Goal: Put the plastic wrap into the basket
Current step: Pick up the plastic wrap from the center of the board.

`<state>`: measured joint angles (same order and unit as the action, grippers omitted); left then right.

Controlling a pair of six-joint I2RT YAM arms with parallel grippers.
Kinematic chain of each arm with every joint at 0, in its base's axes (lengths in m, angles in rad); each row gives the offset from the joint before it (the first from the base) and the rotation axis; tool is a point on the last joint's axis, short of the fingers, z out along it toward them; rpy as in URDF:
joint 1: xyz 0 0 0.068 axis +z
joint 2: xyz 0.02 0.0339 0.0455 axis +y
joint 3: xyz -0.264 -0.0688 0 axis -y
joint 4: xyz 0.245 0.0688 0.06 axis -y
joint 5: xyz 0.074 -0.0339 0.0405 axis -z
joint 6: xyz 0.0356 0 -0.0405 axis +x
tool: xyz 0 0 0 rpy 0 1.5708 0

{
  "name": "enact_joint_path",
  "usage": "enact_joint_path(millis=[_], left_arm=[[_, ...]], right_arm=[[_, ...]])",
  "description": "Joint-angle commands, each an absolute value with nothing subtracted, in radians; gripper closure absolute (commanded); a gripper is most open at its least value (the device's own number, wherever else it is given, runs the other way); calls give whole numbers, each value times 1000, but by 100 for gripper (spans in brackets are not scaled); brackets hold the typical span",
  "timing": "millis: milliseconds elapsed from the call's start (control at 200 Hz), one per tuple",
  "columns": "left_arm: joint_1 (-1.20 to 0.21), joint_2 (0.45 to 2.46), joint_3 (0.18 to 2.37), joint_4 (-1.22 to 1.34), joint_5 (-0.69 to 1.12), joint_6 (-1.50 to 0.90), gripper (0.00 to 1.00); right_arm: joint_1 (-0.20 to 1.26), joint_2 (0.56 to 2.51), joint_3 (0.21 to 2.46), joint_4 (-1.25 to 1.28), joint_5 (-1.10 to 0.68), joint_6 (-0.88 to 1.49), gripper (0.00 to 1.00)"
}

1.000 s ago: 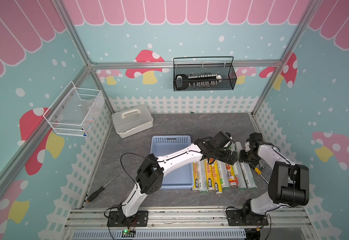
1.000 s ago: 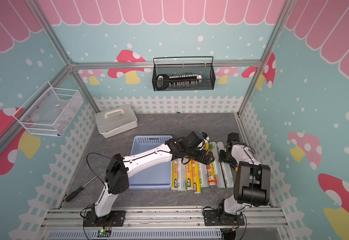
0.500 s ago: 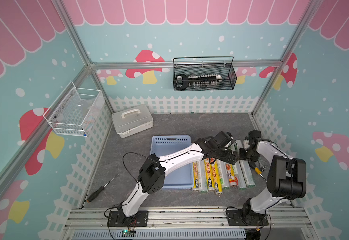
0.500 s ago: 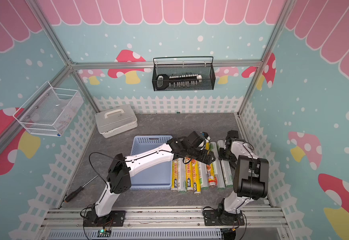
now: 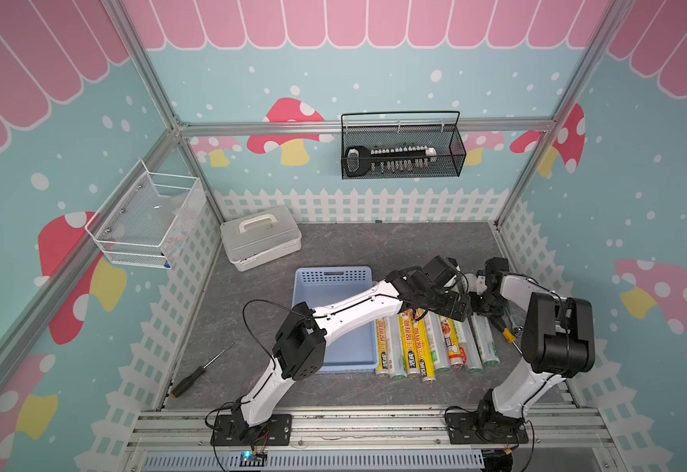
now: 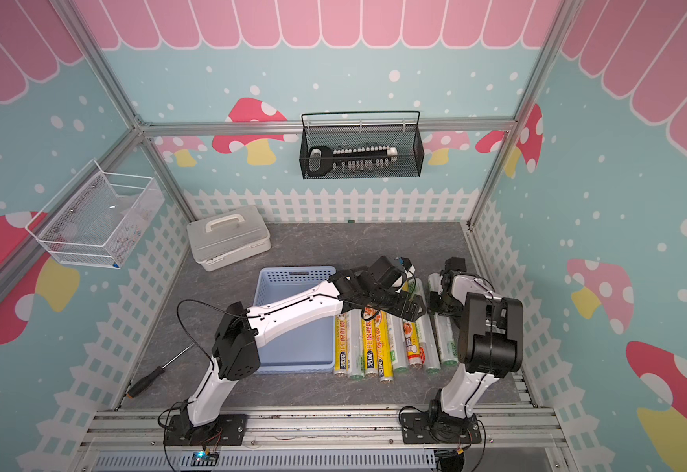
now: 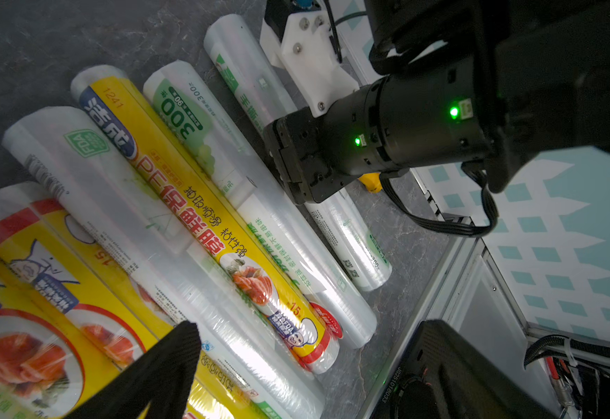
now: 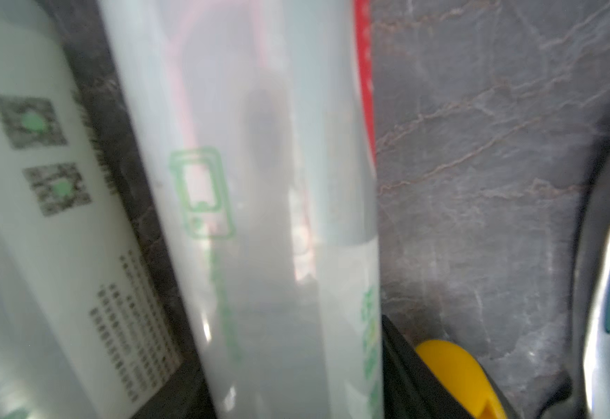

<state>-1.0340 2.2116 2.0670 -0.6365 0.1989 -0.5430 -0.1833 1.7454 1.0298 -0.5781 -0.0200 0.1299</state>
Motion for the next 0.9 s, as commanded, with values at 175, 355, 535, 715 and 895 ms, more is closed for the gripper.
enact_joint_path(millis=[175,355,535,715,895], left_arm=[[-1029,2237,2098,-654,208,-551,1],[-1026,2218,2092,-655,199,-536,1],[-1017,2200,2088,-655,183,-532,1],[-1015,2182,2083,-653,164,-534,1],[-1014,2152,2071,-654,134,-532,1]], right_arm=[[-176,1786,1031,-599,-57,101,42],[-176,1758,1035,-616,-7,99,49],[-175,1688,1046,-639,13,107,56],[-175,1603,1042,-655,-4,118,74],[-175,1508,1036,-695,-14,139,80]])
